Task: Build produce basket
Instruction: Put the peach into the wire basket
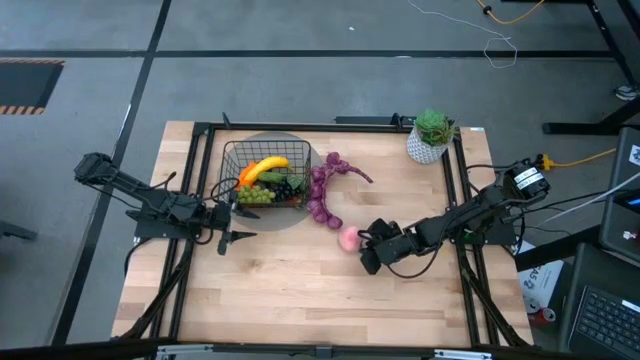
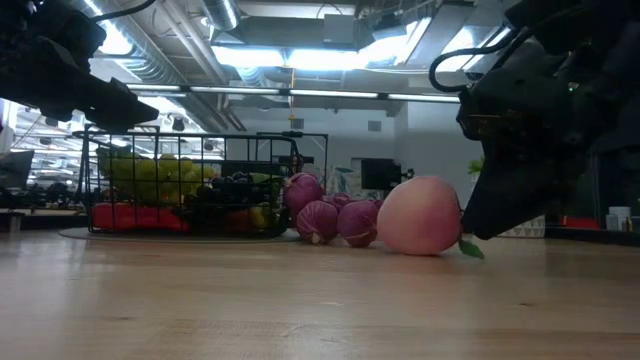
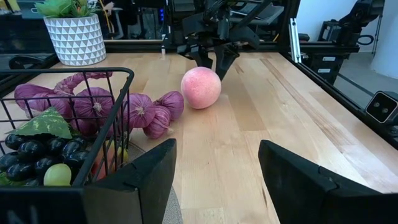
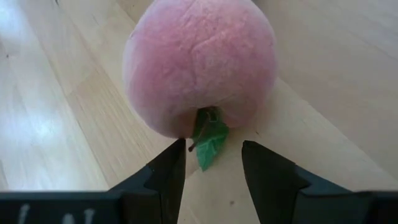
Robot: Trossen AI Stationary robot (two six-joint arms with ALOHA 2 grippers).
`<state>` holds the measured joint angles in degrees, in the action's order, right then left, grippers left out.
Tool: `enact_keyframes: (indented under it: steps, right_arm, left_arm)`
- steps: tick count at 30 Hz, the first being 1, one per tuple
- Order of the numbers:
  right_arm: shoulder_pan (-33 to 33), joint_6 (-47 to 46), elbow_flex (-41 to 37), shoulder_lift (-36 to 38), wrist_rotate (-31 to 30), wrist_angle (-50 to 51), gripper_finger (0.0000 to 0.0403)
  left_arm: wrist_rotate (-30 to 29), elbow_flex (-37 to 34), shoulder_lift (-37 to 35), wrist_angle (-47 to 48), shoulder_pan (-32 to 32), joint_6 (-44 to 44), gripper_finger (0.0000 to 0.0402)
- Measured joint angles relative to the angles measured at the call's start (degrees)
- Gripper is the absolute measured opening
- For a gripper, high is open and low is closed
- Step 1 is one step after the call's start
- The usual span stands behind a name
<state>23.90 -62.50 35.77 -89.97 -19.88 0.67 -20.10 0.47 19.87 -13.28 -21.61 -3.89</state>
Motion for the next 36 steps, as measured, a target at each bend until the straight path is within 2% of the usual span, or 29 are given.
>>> enact_keyframes:
  steps: [8, 26, 36]
  right_arm:
    - [0.00, -0.14, 0.00, 0.00, -1.49, 1.79, 0.0158]
    - [0.00, -0.22, 0.00, 0.57, 1.50, 3.98, 0.0158]
    - [0.00, -0.04, 0.00, 3.13, -2.72, 4.94, 0.0158]
  left_arm:
    - [0.00, 0.00, -0.01, 0.00, 0.00, 0.00, 0.0225]
    - [0.00, 0.00, -0.01, 0.00, 0.00, -0.01, 0.0225]
    - [-0.02, -0.02, 0.01, -0.02, 0.00, -0.01, 0.0225]
